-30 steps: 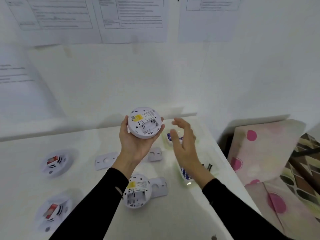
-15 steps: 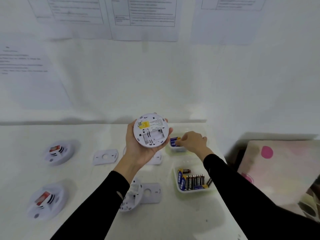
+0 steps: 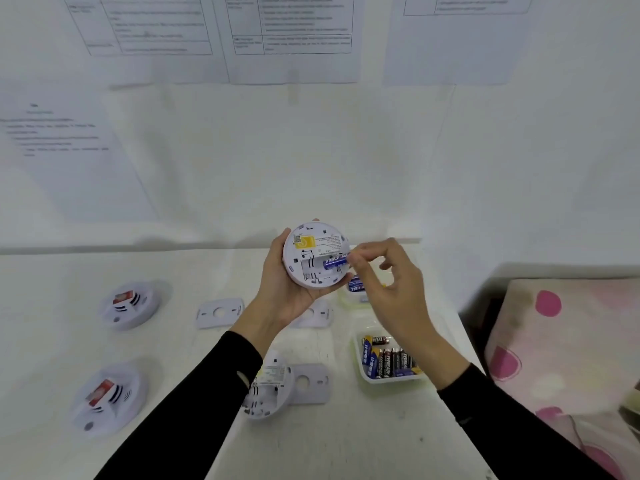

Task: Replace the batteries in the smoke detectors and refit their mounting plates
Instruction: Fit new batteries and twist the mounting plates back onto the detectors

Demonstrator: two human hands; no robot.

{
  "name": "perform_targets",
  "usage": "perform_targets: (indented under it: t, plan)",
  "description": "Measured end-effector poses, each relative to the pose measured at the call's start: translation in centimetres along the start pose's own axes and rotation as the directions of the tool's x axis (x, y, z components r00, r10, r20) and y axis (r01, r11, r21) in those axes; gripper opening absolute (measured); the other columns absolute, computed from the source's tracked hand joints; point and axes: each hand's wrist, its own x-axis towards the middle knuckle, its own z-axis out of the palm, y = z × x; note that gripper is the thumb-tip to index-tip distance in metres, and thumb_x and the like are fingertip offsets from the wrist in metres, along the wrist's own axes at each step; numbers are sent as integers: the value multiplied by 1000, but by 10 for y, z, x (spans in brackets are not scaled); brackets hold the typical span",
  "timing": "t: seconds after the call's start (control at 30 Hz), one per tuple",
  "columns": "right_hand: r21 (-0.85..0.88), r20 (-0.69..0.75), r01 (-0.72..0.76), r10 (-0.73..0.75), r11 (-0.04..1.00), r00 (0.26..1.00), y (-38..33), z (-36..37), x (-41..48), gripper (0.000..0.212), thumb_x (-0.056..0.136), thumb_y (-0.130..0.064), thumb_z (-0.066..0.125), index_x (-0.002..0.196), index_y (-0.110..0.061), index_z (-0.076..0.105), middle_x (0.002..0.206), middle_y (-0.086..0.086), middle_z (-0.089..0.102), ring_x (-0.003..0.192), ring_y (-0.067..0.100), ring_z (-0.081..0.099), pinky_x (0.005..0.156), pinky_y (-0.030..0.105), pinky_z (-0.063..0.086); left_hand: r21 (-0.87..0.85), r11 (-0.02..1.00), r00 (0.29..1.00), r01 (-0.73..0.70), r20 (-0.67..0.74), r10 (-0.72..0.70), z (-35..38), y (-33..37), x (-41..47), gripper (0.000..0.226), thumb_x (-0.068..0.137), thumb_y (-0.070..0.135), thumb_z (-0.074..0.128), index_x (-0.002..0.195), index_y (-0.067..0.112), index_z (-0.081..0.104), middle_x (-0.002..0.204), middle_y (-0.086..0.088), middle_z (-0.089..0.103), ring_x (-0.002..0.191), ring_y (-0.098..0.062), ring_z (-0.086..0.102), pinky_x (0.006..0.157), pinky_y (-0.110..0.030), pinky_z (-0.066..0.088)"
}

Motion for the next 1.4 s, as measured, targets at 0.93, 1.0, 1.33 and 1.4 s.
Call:
perform_targets:
  t: [0.93, 1.0, 1.33, 1.4]
  plan:
    - [-221, 0, 131, -134, 966, 991, 40, 5, 15, 19, 95, -32, 55, 88, -15, 58, 108, -4, 52, 95, 12, 47, 83, 20, 35, 31, 999, 999, 45, 1, -45, 6, -9, 5, 45, 100, 46, 36, 123, 19, 64, 121, -19, 68, 97, -38, 69, 78, -47, 59]
    - [-101, -91, -111, 102, 989, 991, 57, -9, 30, 13, 99, -26, 51, 98, -13, 55, 101, -3, 53, 84, 10, 49, 75, 16, 37, 31, 999, 999, 42, 2, -42, 0, -7, 5, 45, 100, 46, 35, 121, 20, 65, 124, -20, 66, 103, -45, 66, 79, -49, 59]
    - [-791, 333, -212, 696, 573, 636, 135, -32, 74, 31, 92, -14, 63, 123, -11, 66, 130, 6, 61, 118, 23, 57, 91, 21, 41, 4, 999, 996, 47, -82, -47, -7, -2, 0, 53, 100, 48, 34, 108, 17, 77, 122, -19, 68, 104, -45, 66, 80, -48, 58]
    - [-821, 340, -169, 705, 545, 623, 138, -28, 77, 30, 91, -18, 66, 120, -13, 68, 128, 5, 63, 117, 22, 57, 94, 24, 43, 10, 999, 995, 44, -86, -43, -6, -2, 0, 53, 99, 47, 34, 106, 17, 77, 120, -19, 68, 103, -45, 67, 80, -48, 58]
